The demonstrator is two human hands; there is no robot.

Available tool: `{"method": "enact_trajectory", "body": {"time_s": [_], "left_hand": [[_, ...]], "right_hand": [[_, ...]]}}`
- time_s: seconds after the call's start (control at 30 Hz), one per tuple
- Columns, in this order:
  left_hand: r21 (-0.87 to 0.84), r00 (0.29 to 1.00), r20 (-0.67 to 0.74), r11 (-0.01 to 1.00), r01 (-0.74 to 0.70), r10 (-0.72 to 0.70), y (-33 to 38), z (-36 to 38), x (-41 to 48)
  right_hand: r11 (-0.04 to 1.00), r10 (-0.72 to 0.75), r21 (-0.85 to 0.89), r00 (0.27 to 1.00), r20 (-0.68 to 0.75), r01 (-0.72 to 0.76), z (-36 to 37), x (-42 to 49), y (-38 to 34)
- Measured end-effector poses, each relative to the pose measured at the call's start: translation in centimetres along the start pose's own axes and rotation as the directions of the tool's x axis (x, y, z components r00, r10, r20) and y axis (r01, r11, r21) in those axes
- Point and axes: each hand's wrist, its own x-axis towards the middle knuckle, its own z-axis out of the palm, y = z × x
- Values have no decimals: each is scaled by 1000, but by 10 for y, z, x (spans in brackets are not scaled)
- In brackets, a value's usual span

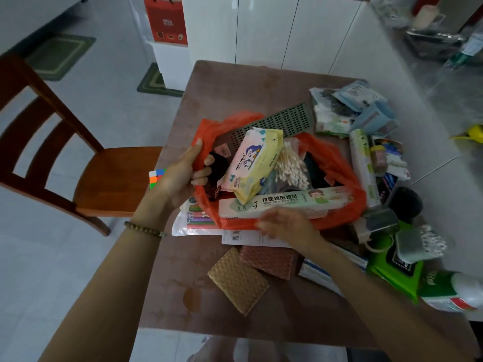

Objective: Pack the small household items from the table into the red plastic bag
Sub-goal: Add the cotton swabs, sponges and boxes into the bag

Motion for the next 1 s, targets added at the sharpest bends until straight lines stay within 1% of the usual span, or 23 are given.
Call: {"method": "enact_trajectory", "body": {"time_s": [0.07,0.1,0.17,0.23,0.27,0.3,0.37,0.43,0.47,0.5,0.53,0.63,0.7,0.77,0.83,0.87,0.9,0.93,1.0], "left_hand": [[-8,1000,2,1000,5,-5,-3,0,0],[-11,1000,0,1000,7,-7,-4,-1,0],[-19,1000,-9,1000,14,-14,-7,-3,0],[-21,1000,-16,1000,16,-17,-10,-4,-1],[-20,1000,-14,1000,15,-15,-10,-5,-1],[-19,1000,-10,1000,15,-15,-11,-5,-1],[-20,1000,-1,1000,21,-21,-11,-5,-2],[-17,1000,1,999,27,-27,-11,-6,-2],[-13,1000,-1,999,29,-29,-12,-6,-3],[-10,1000,-5,999,31,-31,-12,-6,-4],[-9,999,-6,999,32,-32,-13,-8,-4],[-11,999,-1,999,35,-35,-13,-11,-5],[-13,999,1,999,44,-44,-12,-13,-6],[-18,999,7,999,49,-49,-11,-14,-6],[-27,998,18,998,54,-54,-12,-16,-6],[-30,998,23,998,59,-58,-12,-17,-6],[-32,998,26,998,63,-62,-12,-18,-6],[-31,997,28,997,67,-66,-12,-19,-7],[-32,997,25,997,67,-66,-12,-20,-8]], "right_hand": [[989,86,-128,993,77,-76,13,-10,32],[976,106,-198,991,76,-89,17,-13,48],[941,118,-317,993,-14,-117,22,-17,77],[921,91,-371,991,-101,-122,25,-19,93],[916,82,-384,991,-103,-115,28,-21,96],[915,91,-386,992,-84,-117,34,-24,96],[913,112,-394,994,5,-101,49,-32,94],[853,28,-523,999,43,-1,65,-41,95],[816,-33,-577,999,21,39,73,-44,97],[801,-74,-597,997,-27,44,80,-45,97],[808,-88,-589,992,-85,21,87,-45,97],[854,-48,-512,967,-251,-91,93,-38,95],[853,-3,-495,947,-321,-166,85,-31,96],[832,57,-502,935,-350,-238,75,-28,97],[777,141,-535,920,-365,-332,68,-27,96],[765,205,-522,911,-359,-378,64,-26,94],[782,279,-467,901,-331,-413,59,-25,92],[821,341,-378,898,-277,-429,54,-24,89],[882,405,-187,899,-167,-432,42,-29,78]]}}
